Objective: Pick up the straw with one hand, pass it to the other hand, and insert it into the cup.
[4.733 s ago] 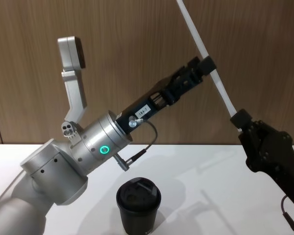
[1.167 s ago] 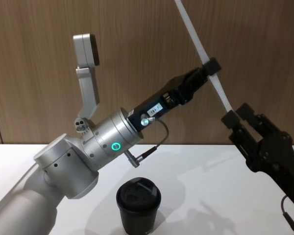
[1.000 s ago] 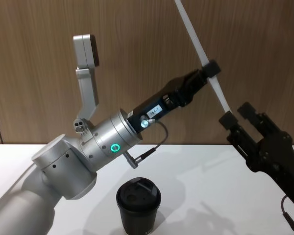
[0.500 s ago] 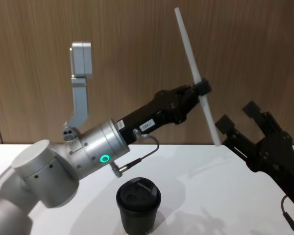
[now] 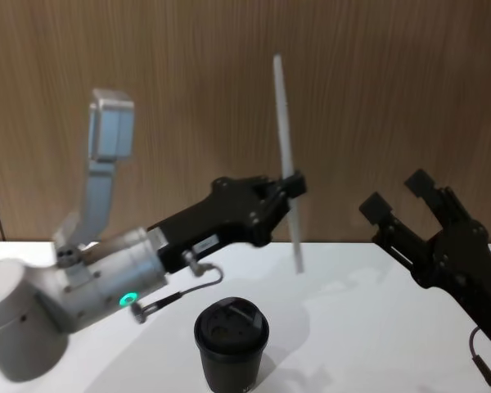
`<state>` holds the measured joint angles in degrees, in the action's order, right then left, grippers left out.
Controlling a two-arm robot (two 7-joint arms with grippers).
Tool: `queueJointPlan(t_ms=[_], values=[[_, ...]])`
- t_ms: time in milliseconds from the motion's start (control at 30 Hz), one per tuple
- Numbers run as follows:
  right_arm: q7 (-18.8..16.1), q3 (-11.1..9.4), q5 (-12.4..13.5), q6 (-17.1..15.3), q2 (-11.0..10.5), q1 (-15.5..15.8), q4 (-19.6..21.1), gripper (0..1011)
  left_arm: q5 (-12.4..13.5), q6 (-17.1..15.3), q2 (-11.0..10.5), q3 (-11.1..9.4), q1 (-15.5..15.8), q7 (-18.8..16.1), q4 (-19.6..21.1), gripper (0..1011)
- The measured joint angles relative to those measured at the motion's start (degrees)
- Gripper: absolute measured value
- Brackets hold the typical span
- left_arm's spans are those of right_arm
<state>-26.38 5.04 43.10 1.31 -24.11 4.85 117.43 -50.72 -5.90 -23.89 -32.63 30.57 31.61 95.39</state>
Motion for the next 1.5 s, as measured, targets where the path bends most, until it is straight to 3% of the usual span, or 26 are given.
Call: queueJointPlan(t_ms=[233, 500, 800, 1500], values=[[0.00, 0.00, 0.00, 0.00, 0.00, 0.00, 0.00, 1001, 4.25, 0.31, -5.88, 1.72, -4.52, -4.90, 6.94, 10], [0.00, 0.00, 0.00, 0.00, 0.00, 0.00, 0.00, 1001, 7.14, 1.56, -9.85, 3.38, -8.53, -8.03, 11.95, 10], [0.00, 0.00, 0.00, 0.00, 0.00, 0.00, 0.00, 1001, 8.93, 2.49, -11.75, 4.16, -10.91, -9.16, 14.56, 10], [0.00, 0.00, 0.00, 0.00, 0.00, 0.00, 0.00, 1001, 14.02, 2.08, -13.06, 4.10, -12.86, -11.49, 16.19, 8]])
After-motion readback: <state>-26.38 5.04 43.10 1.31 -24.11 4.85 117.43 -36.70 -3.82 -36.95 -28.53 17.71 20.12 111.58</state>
